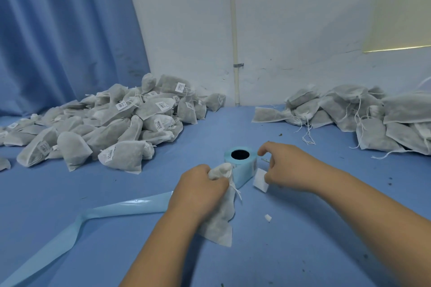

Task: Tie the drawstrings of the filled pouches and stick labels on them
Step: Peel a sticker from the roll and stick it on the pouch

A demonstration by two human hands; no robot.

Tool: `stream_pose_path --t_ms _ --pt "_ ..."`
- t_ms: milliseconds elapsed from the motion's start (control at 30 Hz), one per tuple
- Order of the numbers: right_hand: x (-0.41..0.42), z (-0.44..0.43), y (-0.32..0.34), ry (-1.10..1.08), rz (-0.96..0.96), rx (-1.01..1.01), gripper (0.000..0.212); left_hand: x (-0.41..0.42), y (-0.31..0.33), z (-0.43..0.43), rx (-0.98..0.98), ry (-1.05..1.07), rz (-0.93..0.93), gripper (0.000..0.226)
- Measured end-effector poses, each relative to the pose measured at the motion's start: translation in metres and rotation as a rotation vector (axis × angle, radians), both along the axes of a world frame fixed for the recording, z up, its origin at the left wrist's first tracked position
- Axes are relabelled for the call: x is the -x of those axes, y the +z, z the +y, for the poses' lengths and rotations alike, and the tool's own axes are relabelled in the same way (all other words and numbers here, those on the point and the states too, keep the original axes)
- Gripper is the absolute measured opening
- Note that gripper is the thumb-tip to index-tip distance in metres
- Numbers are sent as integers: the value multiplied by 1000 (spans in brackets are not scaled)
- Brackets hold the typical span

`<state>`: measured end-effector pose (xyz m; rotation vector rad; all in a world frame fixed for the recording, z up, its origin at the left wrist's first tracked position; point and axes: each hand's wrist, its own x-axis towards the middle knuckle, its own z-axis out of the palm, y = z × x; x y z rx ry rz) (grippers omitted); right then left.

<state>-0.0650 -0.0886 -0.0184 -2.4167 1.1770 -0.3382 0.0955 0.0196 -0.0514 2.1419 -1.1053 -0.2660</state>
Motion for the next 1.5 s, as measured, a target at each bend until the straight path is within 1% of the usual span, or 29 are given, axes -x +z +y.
stream_pose_path --t_ms 67,133,167,200,267,300,333,400,467,500,567,633,767,933,1067,1200,1267,1300,1333,1400,1500 --pt "7 4 9 -26 33 -14 45 2 0 1 26 -5 1 32" --pt "14 8 17 -46 -35 -4 38 4 1 1 59 -9 -17 31" --pt "18 11 21 -41 -126 -39 33 6 2 1 81 -13 -37 30" --pt "22 16 24 -16 -259 -127 30 7 3 2 109 -15 -61 30" --pt "30 28 31 102 -541 -384 30 12 7 1 182 -17 -107 31" --pt "33 35 32 176 -647 -488 31 14 8 1 226 -17 -108 32" --pt "35 41 32 245 -727 -563 33 17 9 0 272 -20 -83 32" --pt "37 51 29 358 -822 -666 36 24 11 0 333 -69 72 35" --pt "36 56 25 423 -844 -718 36 32 12 2 312 -194 281 37" --pt "35 57 23 434 -842 -718 35 37 13 3 271 -262 349 36" --pt "34 58 21 404 -853 -693 31 43 13 6 193 -372 433 30" --pt "36 54 19 333 -881 -646 23 46 13 8 166 -435 527 24" --pt "39 50 16 255 -885 -570 26 45 11 6 146 -436 643 11" --pt "39 49 12 172 -867 -554 22 44 6 5 102 -515 723 9" --pt "38 49 10 128 -842 -537 21 42 4 5 78 -547 792 19" --pt "40 49 13 97 -819 -502 21 42 5 4 107 -519 889 13" --pt "42 49 17 58 -806 -416 19 42 6 2 151 -457 953 14" --pt "42 49 19 29 -789 -343 19 43 6 2 177 -428 977 11" --pt "43 48 21 -4 -770 -259 19 43 8 3 199 -403 996 7" --pt "45 48 25 -51 -733 -82 22 44 8 3 238 -368 1016 10" --pt "46 55 25 -50 -620 194 23 48 7 2 287 -335 1009 10"
